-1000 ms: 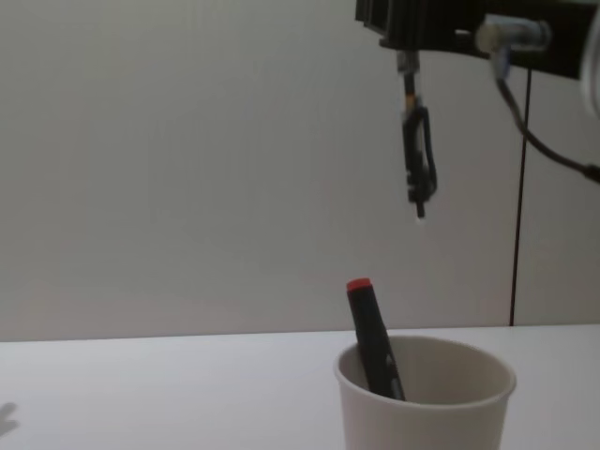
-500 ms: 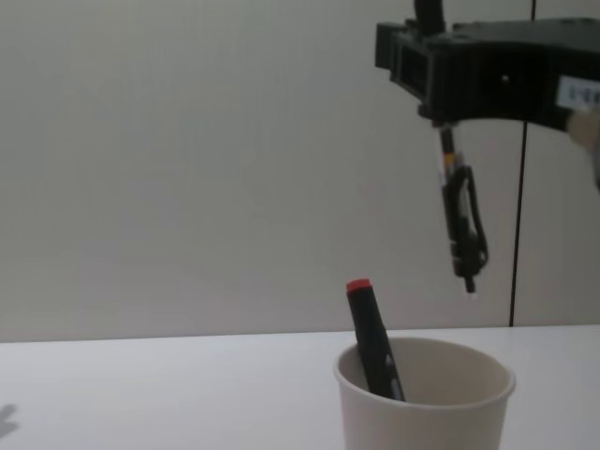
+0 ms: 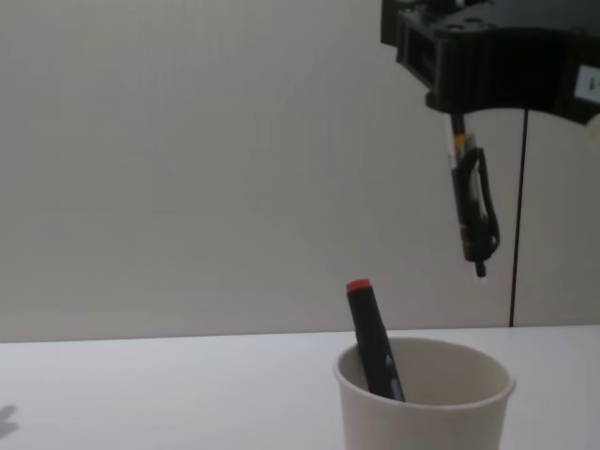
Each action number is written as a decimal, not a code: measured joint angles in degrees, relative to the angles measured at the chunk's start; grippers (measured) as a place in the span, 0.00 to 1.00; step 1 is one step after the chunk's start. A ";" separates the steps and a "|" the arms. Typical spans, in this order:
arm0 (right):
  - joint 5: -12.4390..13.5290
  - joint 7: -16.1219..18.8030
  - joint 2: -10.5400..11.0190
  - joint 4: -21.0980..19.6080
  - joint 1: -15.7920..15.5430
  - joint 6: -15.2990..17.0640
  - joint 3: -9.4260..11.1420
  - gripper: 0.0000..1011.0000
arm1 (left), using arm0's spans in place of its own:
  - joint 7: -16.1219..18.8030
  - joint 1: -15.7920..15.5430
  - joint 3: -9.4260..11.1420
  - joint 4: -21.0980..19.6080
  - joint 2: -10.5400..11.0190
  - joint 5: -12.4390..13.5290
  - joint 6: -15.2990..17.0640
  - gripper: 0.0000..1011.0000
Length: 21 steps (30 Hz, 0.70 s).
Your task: Place the pen into the pen holder.
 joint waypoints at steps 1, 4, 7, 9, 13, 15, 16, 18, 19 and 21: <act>-0.40 0.17 -0.17 0.14 0.00 -0.11 0.00 0.12 | 0.00 0.01 0.00 -0.01 0.00 0.00 0.01 0.99; -1.11 0.60 -0.55 0.47 0.04 -0.18 0.04 0.12 | 0.00 0.02 0.00 -0.03 0.00 0.00 0.02 0.99; -1.62 0.99 -0.93 0.87 0.12 -0.16 0.16 0.12 | 0.00 0.03 0.00 -0.03 0.00 0.00 0.05 0.99; -1.90 1.30 -1.26 1.27 0.21 -0.02 0.29 0.12 | 0.00 0.04 0.00 -0.03 0.00 0.00 0.06 0.99; -2.06 1.61 -1.66 2.06 0.38 0.37 0.57 0.12 | 0.00 0.04 0.00 -0.04 0.00 0.00 0.09 0.99; -2.06 1.68 -1.83 2.42 0.44 0.57 0.68 0.12 | 0.00 0.04 0.00 -0.03 0.00 0.00 0.10 0.99; -2.04 1.72 -1.95 2.69 0.50 0.71 0.80 0.12 | 0.00 0.04 0.00 -0.04 0.00 0.00 0.10 0.99; -1.83 1.87 -2.36 3.51 0.74 1.07 1.11 0.12 | 0.00 0.04 0.00 -0.04 0.00 0.01 0.10 0.99; -1.83 1.87 -2.36 3.51 0.74 1.07 1.11 0.12 | 0.00 0.04 0.00 -0.03 0.00 0.01 0.10 0.99; -1.41 2.11 -2.79 4.33 0.98 1.43 1.41 0.12 | 0.01 0.04 0.01 -0.03 0.00 0.01 0.10 0.99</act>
